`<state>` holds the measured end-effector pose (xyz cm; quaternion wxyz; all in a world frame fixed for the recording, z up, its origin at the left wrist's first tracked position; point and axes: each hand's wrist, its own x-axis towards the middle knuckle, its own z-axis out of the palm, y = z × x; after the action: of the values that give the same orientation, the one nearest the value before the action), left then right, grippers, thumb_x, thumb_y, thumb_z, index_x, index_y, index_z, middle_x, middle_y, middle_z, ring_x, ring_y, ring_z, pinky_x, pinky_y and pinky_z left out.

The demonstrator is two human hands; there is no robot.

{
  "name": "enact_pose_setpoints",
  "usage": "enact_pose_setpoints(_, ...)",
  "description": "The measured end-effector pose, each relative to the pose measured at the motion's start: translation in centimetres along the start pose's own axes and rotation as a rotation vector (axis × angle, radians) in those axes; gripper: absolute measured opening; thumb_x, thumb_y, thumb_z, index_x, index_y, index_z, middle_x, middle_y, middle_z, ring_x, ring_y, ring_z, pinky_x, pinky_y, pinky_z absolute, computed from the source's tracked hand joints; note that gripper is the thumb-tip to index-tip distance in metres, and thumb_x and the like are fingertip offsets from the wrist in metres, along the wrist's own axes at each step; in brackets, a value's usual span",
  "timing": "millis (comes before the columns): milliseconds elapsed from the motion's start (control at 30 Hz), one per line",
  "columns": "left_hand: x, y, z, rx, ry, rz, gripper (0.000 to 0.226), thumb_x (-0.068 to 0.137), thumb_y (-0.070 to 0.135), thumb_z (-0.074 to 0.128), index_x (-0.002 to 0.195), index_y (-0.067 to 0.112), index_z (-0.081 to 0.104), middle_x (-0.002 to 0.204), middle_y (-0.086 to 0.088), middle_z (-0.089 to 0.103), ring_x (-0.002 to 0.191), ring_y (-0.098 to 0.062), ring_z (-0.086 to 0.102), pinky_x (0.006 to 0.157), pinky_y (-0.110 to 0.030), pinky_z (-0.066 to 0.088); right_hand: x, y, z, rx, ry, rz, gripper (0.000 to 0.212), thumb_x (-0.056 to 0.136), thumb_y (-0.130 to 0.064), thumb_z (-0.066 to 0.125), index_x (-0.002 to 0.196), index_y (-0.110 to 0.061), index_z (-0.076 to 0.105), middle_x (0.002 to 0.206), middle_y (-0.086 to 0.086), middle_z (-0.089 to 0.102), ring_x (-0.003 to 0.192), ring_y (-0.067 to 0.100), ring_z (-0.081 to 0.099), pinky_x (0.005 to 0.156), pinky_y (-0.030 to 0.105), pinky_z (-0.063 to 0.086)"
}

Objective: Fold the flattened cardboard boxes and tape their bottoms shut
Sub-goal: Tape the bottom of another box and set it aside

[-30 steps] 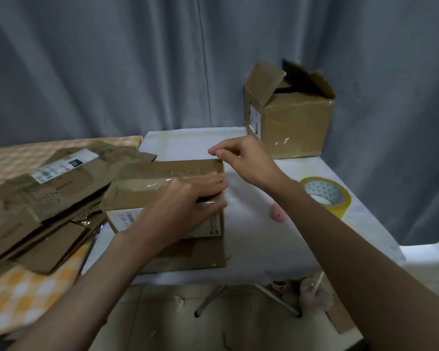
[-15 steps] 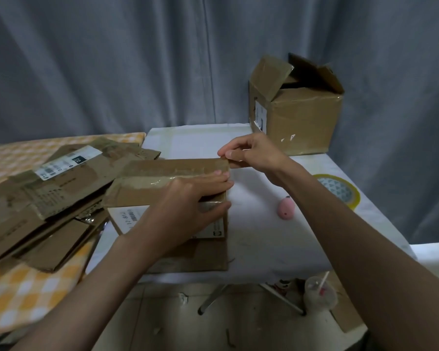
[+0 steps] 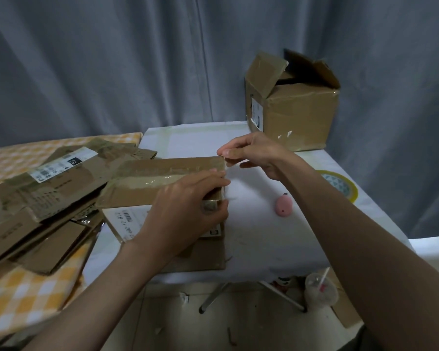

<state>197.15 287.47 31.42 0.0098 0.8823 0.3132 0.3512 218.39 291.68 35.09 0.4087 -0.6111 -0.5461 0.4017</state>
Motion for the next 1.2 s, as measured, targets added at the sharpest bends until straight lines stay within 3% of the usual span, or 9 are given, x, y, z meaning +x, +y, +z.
enact_pose_setpoints(200,0.2,-0.2,0.0,-0.002,-0.023,0.013,0.036,0.081,0.04,0.064,0.113,0.025,0.073,0.122,0.012,0.069,0.12,-0.003,0.06,0.087,-0.032,0.058,-0.4,-0.5,0.2,0.068,0.026,0.059,0.017,0.092,-0.009,0.069,0.105,0.0,0.074,0.076,0.013,0.071,0.06,0.012,0.066,0.062,0.022,0.055)
enact_pose_setpoints(333,0.1,-0.3,0.2,0.002,-0.017,0.023,0.034,0.081,0.035,0.068,0.114,0.025,0.071,0.123,0.012,0.069,0.119,-0.005,0.061,0.084,-0.031,0.057,-0.9,-0.7,0.0,0.2,0.002,0.134,0.016,0.092,-0.004,0.068,0.107,-0.002,0.073,0.082,0.011,0.073,0.074,0.019,0.073,0.068,0.023,0.059)
enact_pose_setpoints(433,0.2,0.2,0.0,0.075,-0.039,0.046,0.033,0.082,0.033,0.07,0.114,0.03,0.067,0.119,0.016,0.067,0.102,-0.007,0.064,0.068,-0.023,0.049,-1.1,-0.4,-0.1,0.285,-0.023,0.156,0.019,0.089,0.004,0.067,0.107,-0.001,0.072,0.084,0.012,0.074,0.079,0.021,0.074,0.072,0.025,0.06)
enact_pose_setpoints(533,0.4,0.8,-0.2,0.207,-0.067,0.073,0.024,0.085,0.039,0.056,0.107,0.035,0.063,0.112,0.019,0.065,0.093,-0.008,0.062,0.052,-0.022,0.04,-1.1,0.0,-0.3,0.343,-0.066,0.165,0.018,0.088,0.007,0.067,0.103,-0.002,0.071,0.083,0.011,0.073,0.081,0.022,0.074,0.081,0.029,0.06)
enact_pose_setpoints(600,0.3,0.8,0.0,0.259,-0.078,0.076,0.021,0.086,0.04,0.05,0.103,0.037,0.062,0.109,0.018,0.065,0.097,-0.008,0.062,0.05,-0.022,0.036,-1.0,0.3,-0.4,0.372,-0.103,0.168,0.019,0.088,0.01,0.065,0.101,-0.002,0.07,0.085,0.011,0.074,0.084,0.023,0.074,0.085,0.031,0.059)
enact_pose_setpoints(700,0.3,0.5,0.3,0.262,-0.088,0.088,0.019,0.088,0.038,0.046,0.099,0.035,0.062,0.109,0.019,0.065,0.113,-0.008,0.061,0.05,-0.029,0.048,-0.9,0.7,-0.4,0.378,-0.119,0.169,0.02,0.087,0.012,0.065,0.1,-0.003,0.07,0.083,0.01,0.074,0.084,0.021,0.074,0.086,0.03,0.059)
enact_pose_setpoints(867,0.6,0.0,0.2,0.339,-0.153,0.162,0.013,0.093,0.034,0.045,0.093,0.031,0.057,0.105,0.015,0.062,0.103,-0.014,0.061,0.044,-0.031,0.047,-0.6,1.4,0.3,0.374,-0.108,0.156,0.02,0.088,0.014,0.062,0.093,-0.005,0.069,0.075,0.007,0.072,0.079,0.02,0.072,0.086,0.028,0.059)
enact_pose_setpoints(1100,1.0,-1.6,-1.1,0.316,-0.282,0.309,0.035,0.094,0.056,0.036,0.107,0.037,0.062,0.124,0.021,0.058,0.124,-0.01,0.052,0.054,-0.032,0.054,-0.7,2.0,1.6,0.191,0.043,0.077,0.016,0.079,0.001,0.079,0.089,-0.006,0.067,0.083,0.01,0.063,0.081,0.018,0.062,0.082,0.031,0.058)
enact_pose_setpoints(1200,0.9,-1.8,-1.1,0.28,-0.271,0.325,0.03,0.094,0.052,0.039,0.105,0.036,0.062,0.124,0.024,0.058,0.126,-0.012,0.05,0.058,-0.03,0.052,-0.9,1.9,1.7,0.158,0.077,0.028,0.013,0.08,0.001,0.078,0.086,-0.006,0.069,0.08,0.009,0.068,0.077,0.018,0.066,0.072,0.027,0.058)
